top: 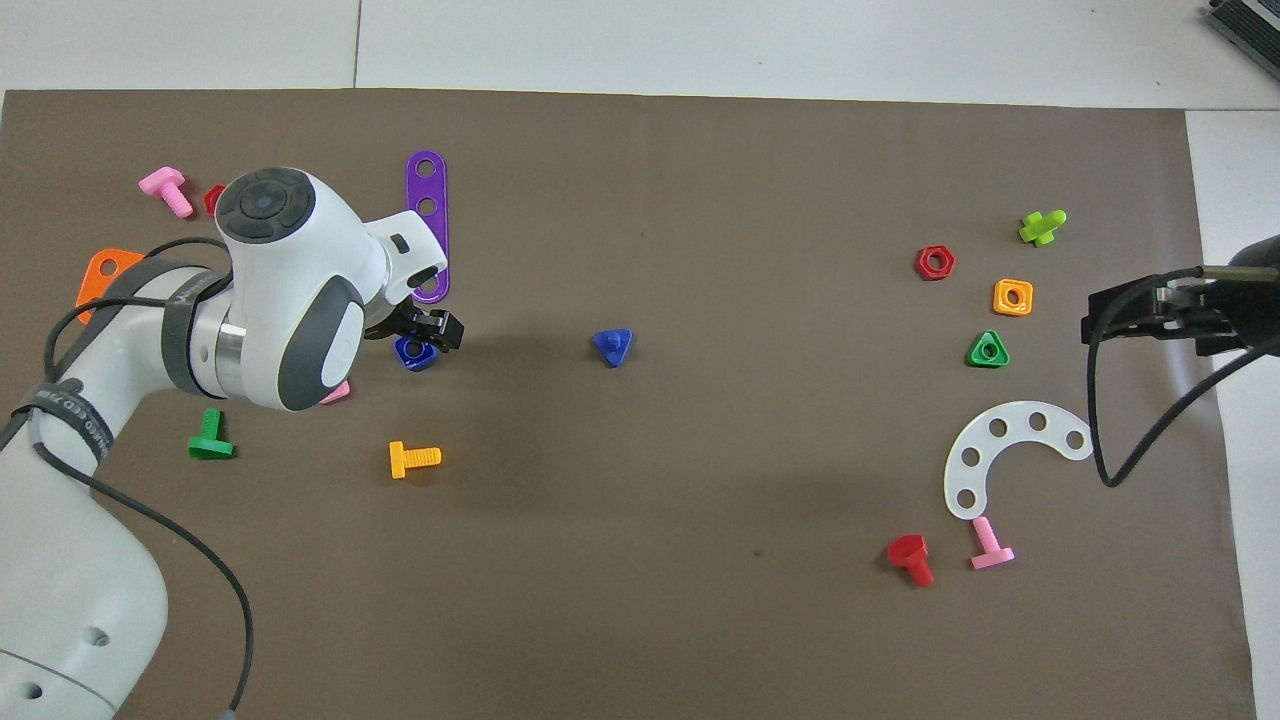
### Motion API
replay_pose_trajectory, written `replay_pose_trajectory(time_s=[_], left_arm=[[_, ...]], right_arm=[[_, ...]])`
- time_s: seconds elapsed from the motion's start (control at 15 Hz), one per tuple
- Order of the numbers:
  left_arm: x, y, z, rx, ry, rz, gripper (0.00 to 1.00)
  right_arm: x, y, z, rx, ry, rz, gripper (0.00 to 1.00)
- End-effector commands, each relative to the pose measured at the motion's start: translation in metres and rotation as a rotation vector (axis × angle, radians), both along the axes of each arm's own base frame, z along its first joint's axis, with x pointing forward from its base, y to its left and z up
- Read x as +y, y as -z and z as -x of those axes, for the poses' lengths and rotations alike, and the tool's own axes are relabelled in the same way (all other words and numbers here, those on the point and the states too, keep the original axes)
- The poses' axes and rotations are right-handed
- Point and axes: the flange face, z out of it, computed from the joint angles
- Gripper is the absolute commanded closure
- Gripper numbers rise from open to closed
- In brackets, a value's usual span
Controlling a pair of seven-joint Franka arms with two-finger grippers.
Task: Unscrew and place screws in storage area
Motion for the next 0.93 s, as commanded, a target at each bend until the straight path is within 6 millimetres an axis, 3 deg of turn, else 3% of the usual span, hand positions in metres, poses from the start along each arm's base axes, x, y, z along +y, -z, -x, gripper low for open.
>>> replay_pose_trajectory(time_s=[0.0,0.4,0.47,0.87], left_arm=[[0.029,-0.036,-0.003,-0.051,-0.036,0.025,0.0],[0.113,-0.113,0.007,-0.074,-0.108,0.018,0.0],[0.124,-0.123,0.011,-0.065,-0.123,0.013,0.0],[0.172,-0.225,0.023,-0.054,-0.211,0.005,0.0]], right_arm=[[0.0,0.0,0.002,-0.002,0.004,-0.019,0.0],[0.0,0.0,0.002,-0.002,0.004,-0.019,0.0],[0.0,0.0,0.002,-0.002,0.004,-0.019,0.0],[0.0,0.0,0.002,-0.002,0.004,-0.019,0.0]])
